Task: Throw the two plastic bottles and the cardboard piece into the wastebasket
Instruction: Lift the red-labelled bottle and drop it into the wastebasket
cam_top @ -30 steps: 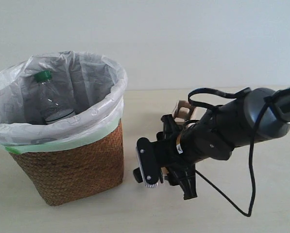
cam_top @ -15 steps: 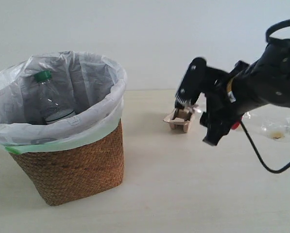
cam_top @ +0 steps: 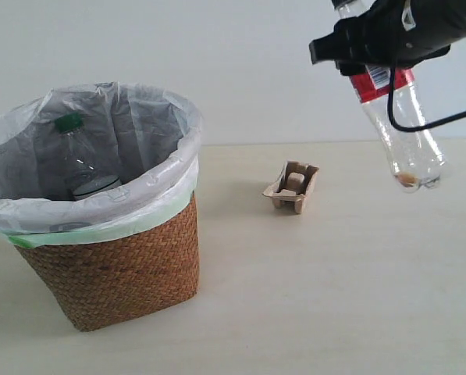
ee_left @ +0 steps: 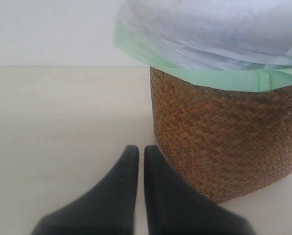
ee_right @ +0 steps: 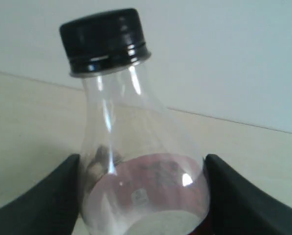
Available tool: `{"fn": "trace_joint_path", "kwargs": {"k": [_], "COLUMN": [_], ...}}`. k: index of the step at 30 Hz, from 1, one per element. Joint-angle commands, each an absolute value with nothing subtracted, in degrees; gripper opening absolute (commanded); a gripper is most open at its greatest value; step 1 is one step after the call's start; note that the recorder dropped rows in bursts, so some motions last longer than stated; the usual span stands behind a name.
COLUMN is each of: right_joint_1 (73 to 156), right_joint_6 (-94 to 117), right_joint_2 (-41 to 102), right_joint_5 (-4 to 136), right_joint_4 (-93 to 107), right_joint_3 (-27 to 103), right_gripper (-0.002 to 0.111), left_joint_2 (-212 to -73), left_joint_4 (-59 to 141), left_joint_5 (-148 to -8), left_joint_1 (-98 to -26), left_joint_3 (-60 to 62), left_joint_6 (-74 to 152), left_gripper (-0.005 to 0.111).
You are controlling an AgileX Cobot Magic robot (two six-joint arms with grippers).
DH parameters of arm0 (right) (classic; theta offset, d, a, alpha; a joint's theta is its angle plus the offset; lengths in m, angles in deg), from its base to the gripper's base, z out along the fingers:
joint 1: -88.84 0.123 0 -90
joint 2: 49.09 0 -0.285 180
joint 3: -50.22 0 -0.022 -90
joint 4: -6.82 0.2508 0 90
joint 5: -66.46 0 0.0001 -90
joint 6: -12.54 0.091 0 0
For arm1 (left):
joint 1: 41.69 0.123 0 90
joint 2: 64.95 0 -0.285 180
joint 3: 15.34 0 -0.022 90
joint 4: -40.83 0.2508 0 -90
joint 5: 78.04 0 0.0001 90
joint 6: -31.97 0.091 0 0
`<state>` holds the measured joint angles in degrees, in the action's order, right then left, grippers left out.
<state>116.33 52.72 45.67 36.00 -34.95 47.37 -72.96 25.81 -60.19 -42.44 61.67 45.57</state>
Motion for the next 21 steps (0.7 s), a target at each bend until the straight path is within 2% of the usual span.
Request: {"fn": "trace_joint_path", "kwargs": {"k": [1, 5, 8, 13, 18, 21], "right_joint_1": [116.05, 116.05, 116.05, 116.05, 117.33, 121.29], "right_joint_6": [55.08, 54.94, 53.45, 54.4, 48.51, 28.4], "right_joint_2": [45.05, 45.05, 45.05, 45.05, 45.16, 45.16], "right_joint_5": [26.33, 5.22, 2.41, 14.84, 36.38, 47.55], "right_joint_4": [-38.52, -52.02, -54.5, -40.63, -5.05, 23.61], "right_joint_3": [51.42, 54.59, 54.59, 54.59, 55.43, 58.27], "right_gripper": [0.0, 0.0, 0.0, 0.0, 0.0, 0.003], "left_joint_2": [-72.74, -72.74, -72.74, -72.74, -72.74, -72.74], "left_joint_4": [25.66, 25.66, 25.66, 25.66, 25.66, 25.66], "left_joint_5": [-60.46, -60.46, -60.46, -60.46, -60.46, -60.46], "left_joint_1": [-42.91, -42.91, -42.91, -42.91, -42.91, -42.91], "left_joint_3": [61.88, 61.88, 61.88, 61.88, 61.88, 61.88], "left_joint_6": [45.71, 45.71, 45.71, 45.71, 45.71, 45.71], "left_gripper": [0.004, 0.004, 0.004, 0.004, 0.004, 0.004]}}
